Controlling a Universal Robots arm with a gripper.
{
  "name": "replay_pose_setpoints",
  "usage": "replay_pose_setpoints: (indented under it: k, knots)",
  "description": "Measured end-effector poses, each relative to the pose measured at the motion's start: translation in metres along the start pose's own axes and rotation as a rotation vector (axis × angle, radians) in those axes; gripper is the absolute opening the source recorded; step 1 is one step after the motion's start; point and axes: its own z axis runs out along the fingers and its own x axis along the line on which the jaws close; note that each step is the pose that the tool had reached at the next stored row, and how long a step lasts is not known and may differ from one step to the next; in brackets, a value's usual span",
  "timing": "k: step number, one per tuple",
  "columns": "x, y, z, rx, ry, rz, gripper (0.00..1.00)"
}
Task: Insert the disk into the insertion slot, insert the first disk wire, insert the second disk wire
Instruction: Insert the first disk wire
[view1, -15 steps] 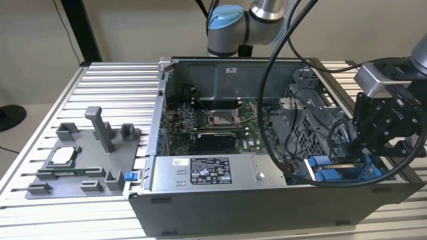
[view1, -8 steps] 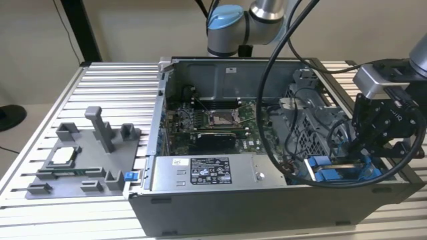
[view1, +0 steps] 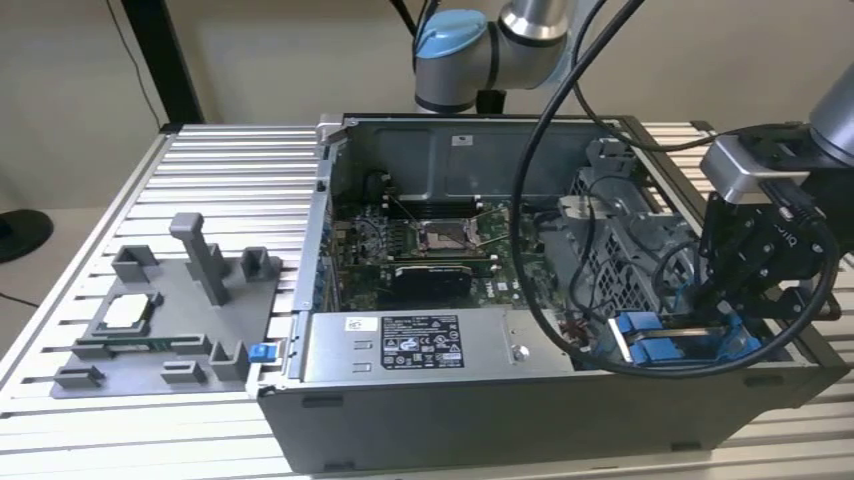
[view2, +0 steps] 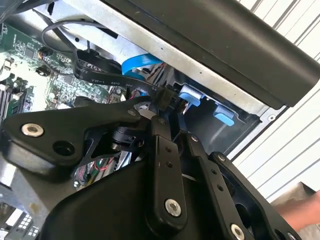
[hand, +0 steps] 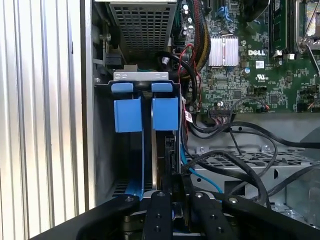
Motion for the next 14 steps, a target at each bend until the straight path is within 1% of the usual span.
replay_pose_setpoints:
  k: [2, 3, 4, 6, 10, 11, 14]
  knots:
    - [-0.0001, 0.0000, -0.0002, -0.0001, -0.0004, 0.000, 0.00]
    - [-0.0003, 0.0002, -0.0022, -0.0002, -0.0015, 0.000, 1.00]
    - [-0.0004, 0.0004, -0.0059, -0.0003, -0.0030, 0.000, 1.00]
    - [-0.0009, 0.0009, -0.0163, -0.0001, -0.0006, 0.000, 1.00]
    - [-0.0020, 0.0019, -0.0342, -0.0001, -0.0004, 0.000, 1.00]
    - [-0.0026, 0.0022, -0.0375, 0.0000, -0.0004, 0.000, 1.00]
    - [-0.0056, 0.0019, -0.0387, 0.0010, 0.0000, 0.000, 1.00]
